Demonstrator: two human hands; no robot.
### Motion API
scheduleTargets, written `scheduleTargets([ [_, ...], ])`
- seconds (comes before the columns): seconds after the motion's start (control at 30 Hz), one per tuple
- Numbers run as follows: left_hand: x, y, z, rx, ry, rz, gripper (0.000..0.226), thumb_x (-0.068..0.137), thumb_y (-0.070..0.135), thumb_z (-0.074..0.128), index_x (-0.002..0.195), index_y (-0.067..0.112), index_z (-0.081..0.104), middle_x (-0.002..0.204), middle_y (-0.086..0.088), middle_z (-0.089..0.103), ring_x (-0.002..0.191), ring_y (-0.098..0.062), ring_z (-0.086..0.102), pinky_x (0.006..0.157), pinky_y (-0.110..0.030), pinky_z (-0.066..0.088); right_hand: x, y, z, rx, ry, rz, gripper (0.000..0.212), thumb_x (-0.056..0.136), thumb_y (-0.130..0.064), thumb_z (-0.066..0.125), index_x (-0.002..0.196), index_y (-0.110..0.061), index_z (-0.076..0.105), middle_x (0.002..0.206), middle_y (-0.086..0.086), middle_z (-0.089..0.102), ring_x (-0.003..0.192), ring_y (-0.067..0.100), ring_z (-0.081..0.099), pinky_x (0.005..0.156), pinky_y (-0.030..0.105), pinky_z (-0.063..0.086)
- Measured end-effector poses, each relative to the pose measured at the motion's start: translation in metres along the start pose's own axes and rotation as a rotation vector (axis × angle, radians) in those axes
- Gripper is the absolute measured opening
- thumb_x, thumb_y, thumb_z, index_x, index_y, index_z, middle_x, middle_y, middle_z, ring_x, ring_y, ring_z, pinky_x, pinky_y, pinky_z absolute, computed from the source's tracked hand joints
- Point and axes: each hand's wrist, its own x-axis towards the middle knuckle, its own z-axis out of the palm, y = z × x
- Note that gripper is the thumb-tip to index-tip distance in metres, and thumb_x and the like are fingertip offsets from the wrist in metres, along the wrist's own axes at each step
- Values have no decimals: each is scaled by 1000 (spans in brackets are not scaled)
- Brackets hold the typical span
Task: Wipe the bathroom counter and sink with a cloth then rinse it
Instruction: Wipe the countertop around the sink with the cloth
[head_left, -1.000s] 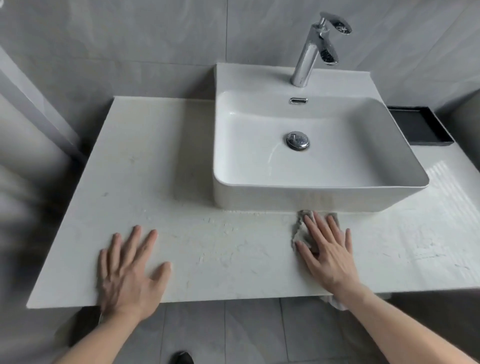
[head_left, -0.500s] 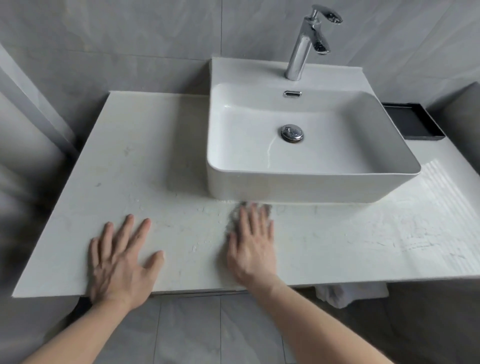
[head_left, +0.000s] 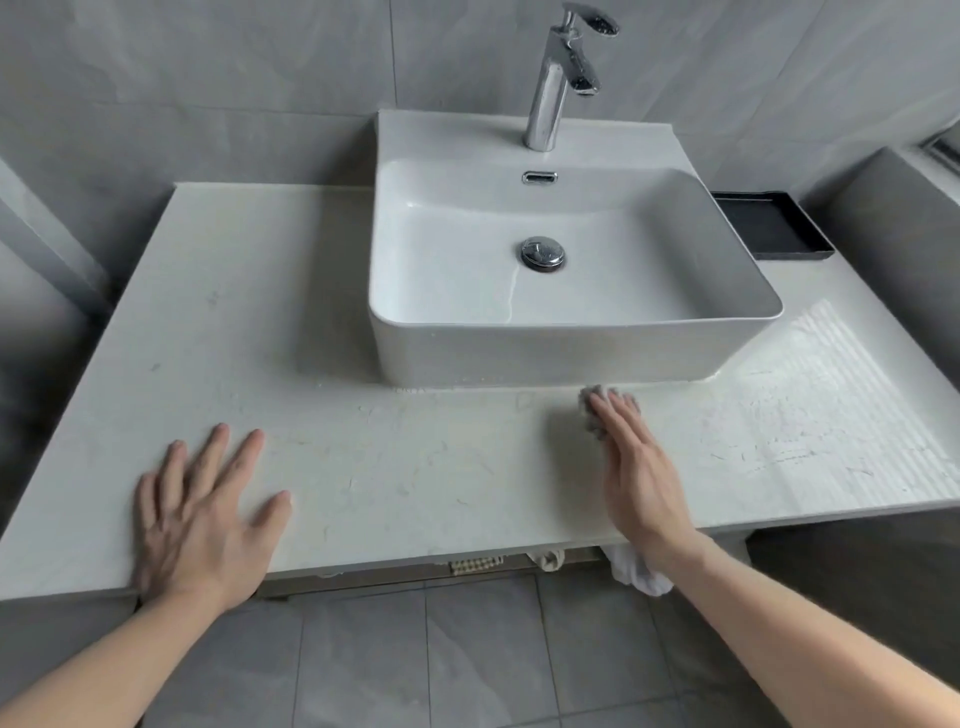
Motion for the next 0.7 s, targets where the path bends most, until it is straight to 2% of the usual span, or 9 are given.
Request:
scheduleTargets([
  [0.07,0,0,0,-1,-5,1,76,85,71,26,156,46,19,168,13,8,155,-25,2,125,-48,7,12,41,-29,-40,50,83,43,107,-9,40,148,-18,50,147,1,53,136,27,48,114,48,41],
  [0.1,0,0,0,-3,-5,0,76,85,70,26,156,46,19,168,13,8,155,-25,2,125,-48,6,16,58,-38,-96,42,138,43,107,-11,37,148,-17,49,147,3,53,135,31,46,114,51,39],
  [0.13,0,0,-1,-4,-3,0,76,85,70,26,156,46,19,168,13,9,155,-25,2,124,-48,6,16,71,-43,-168,10,217,46,107,-14,35,152,-19,45,154,5,47,141,35,37,119,53,32],
  [0.2,0,1,-1,-3,1,-1,76,84,70,27,156,46,21,168,13,11,155,-25,3,124,-48,6,9,77,-39,-285,-57,408,53,107,-24,32,159,-31,29,169,-1,21,155,34,11,126,53,10],
  [0.27,0,1,0,-6,1,-2,76,84,70,26,156,45,21,168,12,11,155,-25,3,124,-47,6,0,60,-24,-323,-64,469,57,106,-34,30,161,-39,17,171,-8,7,158,30,-3,127,52,-2],
  [0.37,0,1,0,-8,-5,3,77,84,71,26,156,45,21,168,12,10,155,-25,3,124,-47,5,1,17,4,-292,-90,345,61,101,-45,25,161,-40,15,171,-8,3,158,26,-9,126,48,-8],
  [0.47,0,0,0,2,-4,-1,76,85,70,26,156,45,21,168,13,10,154,-25,4,124,-48,6,-6,-33,39,-200,-163,155,64,98,-46,29,161,-33,24,171,-5,10,159,23,-3,128,49,3],
  [0.57,0,0,1,0,-4,-3,76,84,71,27,156,46,22,168,13,12,154,-26,5,124,-47,7,-24,-84,72,-114,-241,-59,60,101,-34,38,160,-28,28,170,-5,13,159,19,-1,129,44,5],
  [0.7,0,1,1,-8,5,-2,76,83,70,28,155,45,26,167,12,15,154,-27,8,123,-47,6,-37,-112,86,-26,-435,-323,71,92,-11,46,160,-23,31,169,-6,17,158,13,1,129,36,2],
])
